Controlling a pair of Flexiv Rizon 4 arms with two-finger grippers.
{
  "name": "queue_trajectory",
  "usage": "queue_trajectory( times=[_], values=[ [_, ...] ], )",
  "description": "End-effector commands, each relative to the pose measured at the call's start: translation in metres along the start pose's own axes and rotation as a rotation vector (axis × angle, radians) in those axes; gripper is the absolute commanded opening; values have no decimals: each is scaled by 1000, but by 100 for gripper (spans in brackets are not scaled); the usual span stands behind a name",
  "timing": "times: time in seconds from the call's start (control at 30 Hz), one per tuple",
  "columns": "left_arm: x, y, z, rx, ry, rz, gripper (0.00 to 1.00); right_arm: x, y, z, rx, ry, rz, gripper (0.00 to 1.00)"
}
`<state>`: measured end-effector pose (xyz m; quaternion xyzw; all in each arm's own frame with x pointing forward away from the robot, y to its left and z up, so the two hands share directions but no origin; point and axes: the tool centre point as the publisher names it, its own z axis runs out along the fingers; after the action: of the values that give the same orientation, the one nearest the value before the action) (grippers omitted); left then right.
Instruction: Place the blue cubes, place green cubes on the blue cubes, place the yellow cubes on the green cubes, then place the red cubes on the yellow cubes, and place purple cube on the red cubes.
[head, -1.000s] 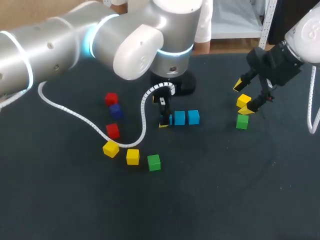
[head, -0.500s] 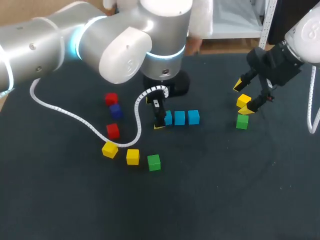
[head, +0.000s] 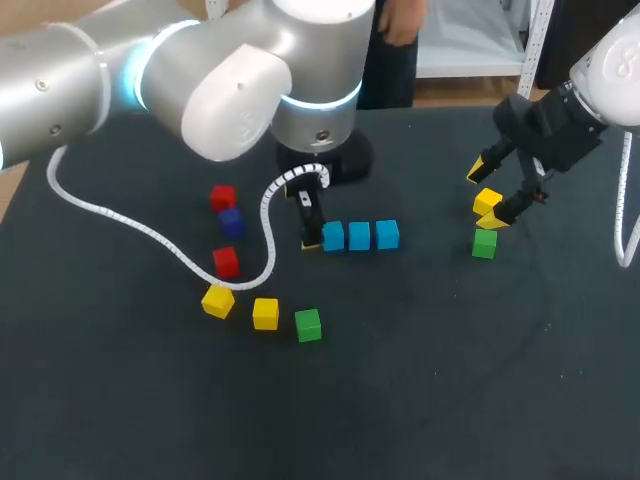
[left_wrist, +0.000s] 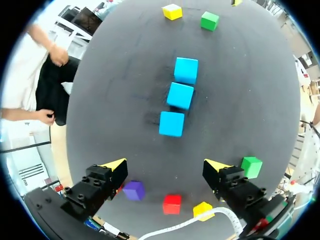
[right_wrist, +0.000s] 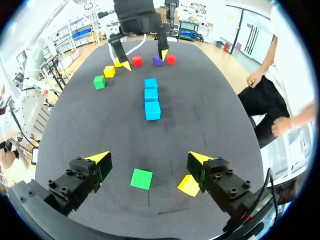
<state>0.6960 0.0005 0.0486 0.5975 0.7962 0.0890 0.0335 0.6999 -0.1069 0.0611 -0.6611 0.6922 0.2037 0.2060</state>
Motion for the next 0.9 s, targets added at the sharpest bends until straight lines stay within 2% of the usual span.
queue_trajectory(
  times=[0.03, 0.33, 0.9],
  values=[
    [19, -8, -15, -31, -30, -8, 100, 0, 0, 0, 1, 0, 0, 100],
    [34, -9, -30, -72, -80, -33, 100, 0, 0, 0, 1, 0, 0, 100],
    [36, -9, -31, -83, -88, -29, 100, 0, 0, 0, 1, 0, 0, 100]
  ],
)
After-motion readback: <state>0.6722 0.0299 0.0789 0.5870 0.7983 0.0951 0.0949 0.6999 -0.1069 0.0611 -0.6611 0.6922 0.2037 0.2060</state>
